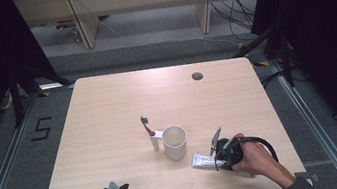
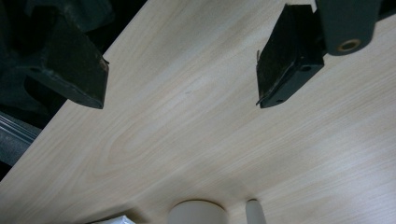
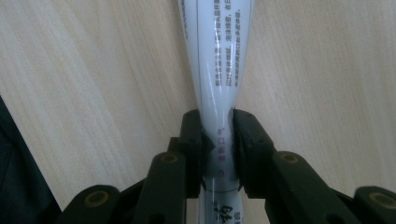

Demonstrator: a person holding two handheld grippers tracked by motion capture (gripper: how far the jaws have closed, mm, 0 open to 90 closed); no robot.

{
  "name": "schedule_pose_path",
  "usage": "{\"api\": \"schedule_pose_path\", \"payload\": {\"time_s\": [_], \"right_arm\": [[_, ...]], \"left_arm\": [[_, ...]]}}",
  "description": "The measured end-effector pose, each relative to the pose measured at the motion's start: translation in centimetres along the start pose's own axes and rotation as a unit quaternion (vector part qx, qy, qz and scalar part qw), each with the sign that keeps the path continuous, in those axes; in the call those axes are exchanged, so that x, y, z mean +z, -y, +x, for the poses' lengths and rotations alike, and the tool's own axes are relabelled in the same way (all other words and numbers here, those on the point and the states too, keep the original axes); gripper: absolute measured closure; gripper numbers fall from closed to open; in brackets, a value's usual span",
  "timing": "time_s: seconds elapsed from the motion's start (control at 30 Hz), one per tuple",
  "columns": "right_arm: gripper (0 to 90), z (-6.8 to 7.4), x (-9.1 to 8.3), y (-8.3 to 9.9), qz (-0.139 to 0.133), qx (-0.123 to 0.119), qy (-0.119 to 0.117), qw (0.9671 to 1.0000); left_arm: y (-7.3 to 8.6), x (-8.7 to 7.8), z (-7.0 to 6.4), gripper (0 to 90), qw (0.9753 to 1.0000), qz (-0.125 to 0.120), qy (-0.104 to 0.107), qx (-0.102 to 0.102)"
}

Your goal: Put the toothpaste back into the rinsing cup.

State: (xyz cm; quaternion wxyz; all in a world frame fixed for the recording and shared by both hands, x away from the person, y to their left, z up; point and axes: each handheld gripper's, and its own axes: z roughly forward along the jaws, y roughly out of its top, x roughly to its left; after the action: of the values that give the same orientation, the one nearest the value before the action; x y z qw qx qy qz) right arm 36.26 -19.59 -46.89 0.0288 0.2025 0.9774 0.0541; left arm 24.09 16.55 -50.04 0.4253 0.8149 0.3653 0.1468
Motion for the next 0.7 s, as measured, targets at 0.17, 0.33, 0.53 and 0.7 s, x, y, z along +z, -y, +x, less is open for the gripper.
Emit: {"api": "schedule_pose_path", "payload": {"time_s": [0.17,0.33,0.53,0.7], "right_arm": [[74.4,-0.4,0.1,-0.5,0.017,-0.016,-0.007,0.9997],[74.4,-0.5,0.2,-1.0,0.032,-0.028,-0.012,0.9990],[74.3,-0.4,0.6,-1.7,0.063,-0.043,-0.010,0.9971],[74.8,-0.4,0.8,-2.0,0.071,-0.048,-0.013,0.9962]], "left_arm": [[0.0,-0.1,0.1,16.8,0.9999,0.012,-0.001,0.008],[0.0,-0.1,0.1,16.9,0.9999,0.011,-0.002,0.012],[0.0,-0.1,0.1,17.0,0.9999,0.011,-0.002,0.012],[0.0,-0.1,0.0,17.0,0.9999,0.012,-0.001,0.008]]}}
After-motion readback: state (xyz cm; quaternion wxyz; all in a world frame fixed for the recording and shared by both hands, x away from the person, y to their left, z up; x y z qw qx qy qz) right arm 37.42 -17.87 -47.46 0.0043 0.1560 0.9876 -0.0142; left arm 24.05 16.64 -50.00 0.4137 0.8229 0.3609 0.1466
